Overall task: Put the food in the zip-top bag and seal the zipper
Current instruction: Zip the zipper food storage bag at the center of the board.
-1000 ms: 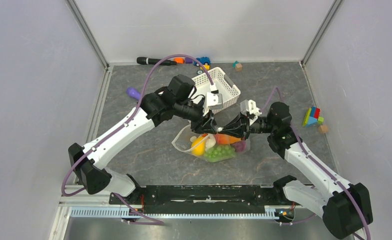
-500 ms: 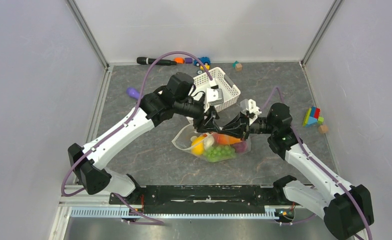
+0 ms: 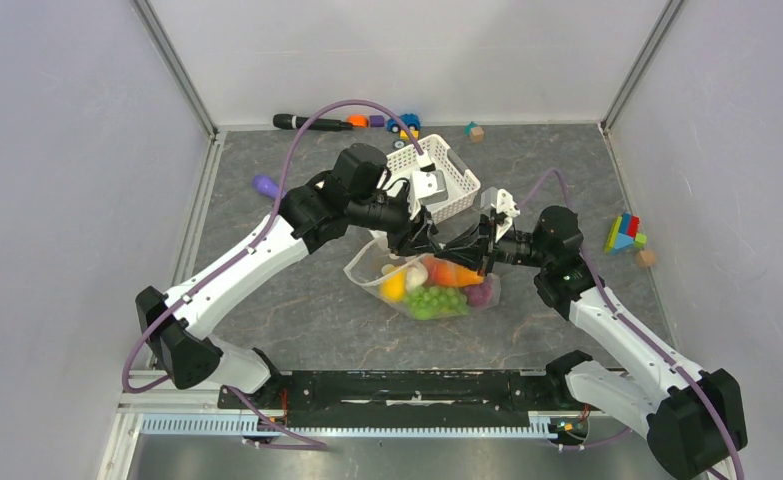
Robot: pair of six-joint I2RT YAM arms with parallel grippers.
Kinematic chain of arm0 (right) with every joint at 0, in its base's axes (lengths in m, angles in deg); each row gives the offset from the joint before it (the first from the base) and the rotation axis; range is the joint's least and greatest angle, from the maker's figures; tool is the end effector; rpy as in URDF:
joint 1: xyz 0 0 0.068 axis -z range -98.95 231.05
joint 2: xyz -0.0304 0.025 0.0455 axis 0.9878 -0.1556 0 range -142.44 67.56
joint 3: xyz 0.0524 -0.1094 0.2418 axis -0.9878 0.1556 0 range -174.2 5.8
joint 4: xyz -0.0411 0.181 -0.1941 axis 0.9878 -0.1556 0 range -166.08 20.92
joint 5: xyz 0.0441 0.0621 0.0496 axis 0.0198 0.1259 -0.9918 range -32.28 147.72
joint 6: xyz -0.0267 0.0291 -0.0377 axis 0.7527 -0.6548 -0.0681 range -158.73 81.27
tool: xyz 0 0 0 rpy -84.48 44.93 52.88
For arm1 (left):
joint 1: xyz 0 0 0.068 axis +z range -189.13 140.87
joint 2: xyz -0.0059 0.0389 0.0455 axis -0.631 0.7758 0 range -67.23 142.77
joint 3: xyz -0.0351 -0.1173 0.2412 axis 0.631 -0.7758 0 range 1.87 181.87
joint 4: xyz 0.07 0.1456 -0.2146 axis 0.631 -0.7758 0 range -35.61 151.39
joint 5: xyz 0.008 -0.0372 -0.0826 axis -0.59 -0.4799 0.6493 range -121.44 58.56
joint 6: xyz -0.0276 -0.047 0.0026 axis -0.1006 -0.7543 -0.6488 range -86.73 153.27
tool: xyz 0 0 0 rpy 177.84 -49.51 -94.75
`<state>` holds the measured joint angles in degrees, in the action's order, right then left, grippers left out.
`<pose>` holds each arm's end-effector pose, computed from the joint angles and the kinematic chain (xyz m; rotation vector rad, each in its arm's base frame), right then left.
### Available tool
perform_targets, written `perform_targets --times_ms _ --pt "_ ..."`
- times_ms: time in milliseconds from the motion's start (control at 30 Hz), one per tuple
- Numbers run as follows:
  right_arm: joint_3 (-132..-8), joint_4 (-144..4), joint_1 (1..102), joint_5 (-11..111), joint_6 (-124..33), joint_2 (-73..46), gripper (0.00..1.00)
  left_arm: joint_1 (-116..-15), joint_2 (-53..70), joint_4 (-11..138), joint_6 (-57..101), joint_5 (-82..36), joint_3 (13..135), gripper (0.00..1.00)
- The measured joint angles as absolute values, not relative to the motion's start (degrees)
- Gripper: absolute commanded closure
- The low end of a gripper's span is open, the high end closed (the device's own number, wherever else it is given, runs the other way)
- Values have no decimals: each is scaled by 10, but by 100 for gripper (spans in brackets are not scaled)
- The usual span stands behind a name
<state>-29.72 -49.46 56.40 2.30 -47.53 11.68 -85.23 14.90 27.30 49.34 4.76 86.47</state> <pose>0.1925 0.1214 0.2972 -0.9924 1.3999 1.1989 0.2077 -0.2471 0.3892 1.4273 1.6167 -0.9771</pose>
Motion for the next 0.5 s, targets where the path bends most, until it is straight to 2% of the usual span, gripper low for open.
perform_targets --times_ms 267,500 --pt "-297 -490 564 31 -505 116 100 -852 156 273 493 45 865 55" --pt "-297 -481 564 36 -526 113 100 -854 165 278 492 47 865 75"
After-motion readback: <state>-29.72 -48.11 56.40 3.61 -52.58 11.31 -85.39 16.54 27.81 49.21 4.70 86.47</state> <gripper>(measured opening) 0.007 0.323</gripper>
